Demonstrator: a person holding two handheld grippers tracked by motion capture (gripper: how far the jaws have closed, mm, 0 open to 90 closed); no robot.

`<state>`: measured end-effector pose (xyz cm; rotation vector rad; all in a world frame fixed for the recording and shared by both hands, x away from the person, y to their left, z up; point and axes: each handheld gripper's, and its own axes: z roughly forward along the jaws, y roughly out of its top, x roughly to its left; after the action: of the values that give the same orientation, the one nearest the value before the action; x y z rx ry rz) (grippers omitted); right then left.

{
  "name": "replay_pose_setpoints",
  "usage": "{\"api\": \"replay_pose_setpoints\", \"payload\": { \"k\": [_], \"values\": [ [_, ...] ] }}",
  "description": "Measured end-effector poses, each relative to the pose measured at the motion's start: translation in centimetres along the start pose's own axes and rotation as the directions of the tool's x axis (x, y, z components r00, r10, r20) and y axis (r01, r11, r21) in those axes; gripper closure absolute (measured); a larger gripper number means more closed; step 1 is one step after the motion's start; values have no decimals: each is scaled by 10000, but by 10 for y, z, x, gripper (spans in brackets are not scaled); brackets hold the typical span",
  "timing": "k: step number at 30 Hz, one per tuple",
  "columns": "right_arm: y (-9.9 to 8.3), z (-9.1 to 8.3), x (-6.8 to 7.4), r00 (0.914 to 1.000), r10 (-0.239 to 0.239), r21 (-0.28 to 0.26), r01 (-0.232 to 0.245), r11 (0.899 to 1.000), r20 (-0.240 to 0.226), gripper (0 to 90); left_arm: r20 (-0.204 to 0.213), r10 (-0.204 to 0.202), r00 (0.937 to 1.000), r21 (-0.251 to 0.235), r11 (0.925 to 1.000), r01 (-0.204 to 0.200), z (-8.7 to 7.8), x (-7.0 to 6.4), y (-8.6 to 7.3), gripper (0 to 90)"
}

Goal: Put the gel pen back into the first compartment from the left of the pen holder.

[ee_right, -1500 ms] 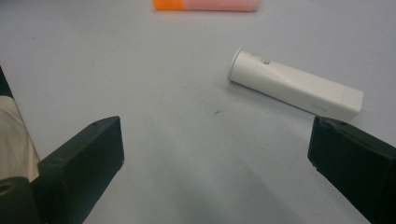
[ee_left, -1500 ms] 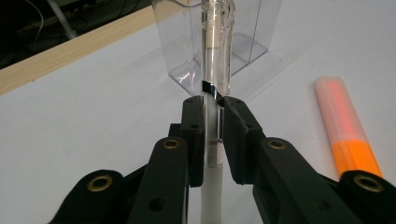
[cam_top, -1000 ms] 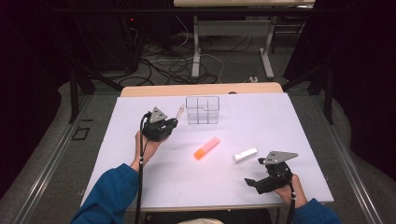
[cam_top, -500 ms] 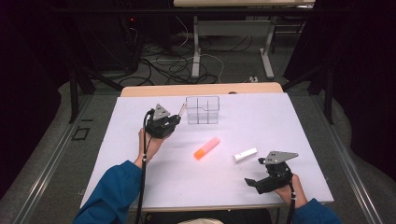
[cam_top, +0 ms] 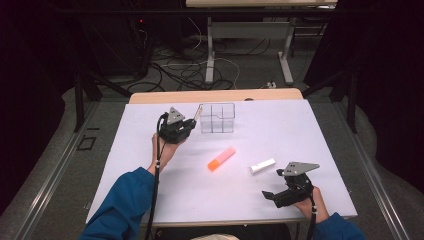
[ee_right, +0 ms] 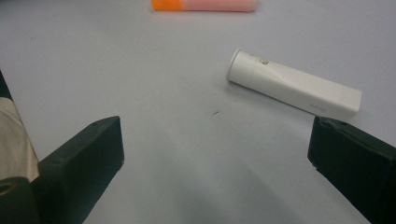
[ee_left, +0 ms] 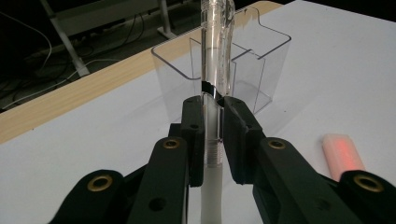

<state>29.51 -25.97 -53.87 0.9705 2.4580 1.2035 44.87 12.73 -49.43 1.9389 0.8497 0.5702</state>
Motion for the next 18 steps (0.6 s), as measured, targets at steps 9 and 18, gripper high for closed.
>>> {"api": "replay_pose_setpoints", "payload": {
  "k": [9, 18],
  "values": [
    [0, 0, 0, 10000, -24, -45, 24, 10000, -2, 32, 19, -46, 10000, -316, 9995, 47, 8, -2, 12, 792],
    [0, 0, 0, 10000, 18, -28, -18, 10000, 5, 32, -53, 21, 10000, -587, 9983, -24, 16, -3, 29, 792]
  ]
}}
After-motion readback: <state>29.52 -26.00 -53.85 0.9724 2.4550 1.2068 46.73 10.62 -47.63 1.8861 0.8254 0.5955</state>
